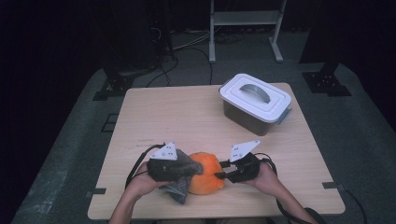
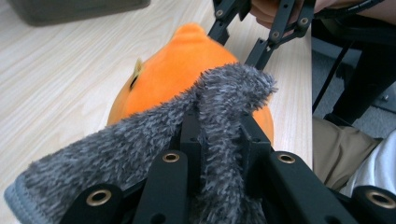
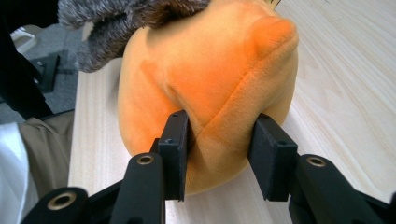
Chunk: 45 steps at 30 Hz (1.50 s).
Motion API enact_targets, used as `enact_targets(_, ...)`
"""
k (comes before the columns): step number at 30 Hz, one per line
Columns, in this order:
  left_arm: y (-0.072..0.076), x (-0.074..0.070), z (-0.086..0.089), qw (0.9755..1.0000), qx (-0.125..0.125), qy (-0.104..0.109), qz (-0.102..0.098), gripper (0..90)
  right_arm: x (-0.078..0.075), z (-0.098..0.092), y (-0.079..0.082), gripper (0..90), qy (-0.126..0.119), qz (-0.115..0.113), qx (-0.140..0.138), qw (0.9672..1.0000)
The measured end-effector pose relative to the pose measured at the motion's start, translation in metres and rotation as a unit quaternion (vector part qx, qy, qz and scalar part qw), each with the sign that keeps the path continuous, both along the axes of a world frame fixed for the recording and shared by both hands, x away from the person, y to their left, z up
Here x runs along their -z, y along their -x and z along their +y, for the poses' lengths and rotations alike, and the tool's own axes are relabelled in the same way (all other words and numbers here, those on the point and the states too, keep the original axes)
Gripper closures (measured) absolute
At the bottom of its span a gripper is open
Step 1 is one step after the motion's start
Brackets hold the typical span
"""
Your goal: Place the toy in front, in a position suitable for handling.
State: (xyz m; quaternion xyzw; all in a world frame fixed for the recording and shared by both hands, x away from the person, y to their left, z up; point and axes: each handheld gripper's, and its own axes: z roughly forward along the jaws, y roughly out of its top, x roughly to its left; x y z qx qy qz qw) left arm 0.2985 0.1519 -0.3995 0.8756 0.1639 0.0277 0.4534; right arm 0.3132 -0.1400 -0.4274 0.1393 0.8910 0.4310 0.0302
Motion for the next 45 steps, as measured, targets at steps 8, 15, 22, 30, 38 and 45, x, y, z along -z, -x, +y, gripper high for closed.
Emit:
enact_targets(8,0.008,0.007,-0.009,0.9995,0.030,0.004,0.011,75.8,-0.008,0.003,-0.002,29.5,-0.018,0.026,-0.003,0.9995)
enact_targets(15,0.007,-0.001,-0.011,0.9993,0.035,0.008,0.005,76.0,-0.006,0.008,0.000,44.2,-0.011,0.012,-0.006,0.9998)
enact_targets(22,-0.007,-0.023,-0.014,0.9990,0.012,0.043,-0.006,76.1,-0.011,0.011,0.010,51.6,-0.007,-0.039,-0.038,0.9985)
enact_targets(30,-0.010,-0.006,-0.002,0.9991,-0.007,0.039,0.017,76.0,-0.009,0.004,0.007,53.8,0.001,-0.038,-0.043,0.9983)
enact_targets(38,-0.007,0.007,0.020,0.9985,-0.019,0.039,0.032,76.0,-0.009,0.005,0.004,39.6,-0.007,-0.016,-0.042,0.9990)
enact_targets(45,-0.004,0.005,0.011,0.9989,0.000,0.036,0.030,76.0,-0.008,0.010,-0.002,26.8,-0.015,0.023,-0.027,0.9993)
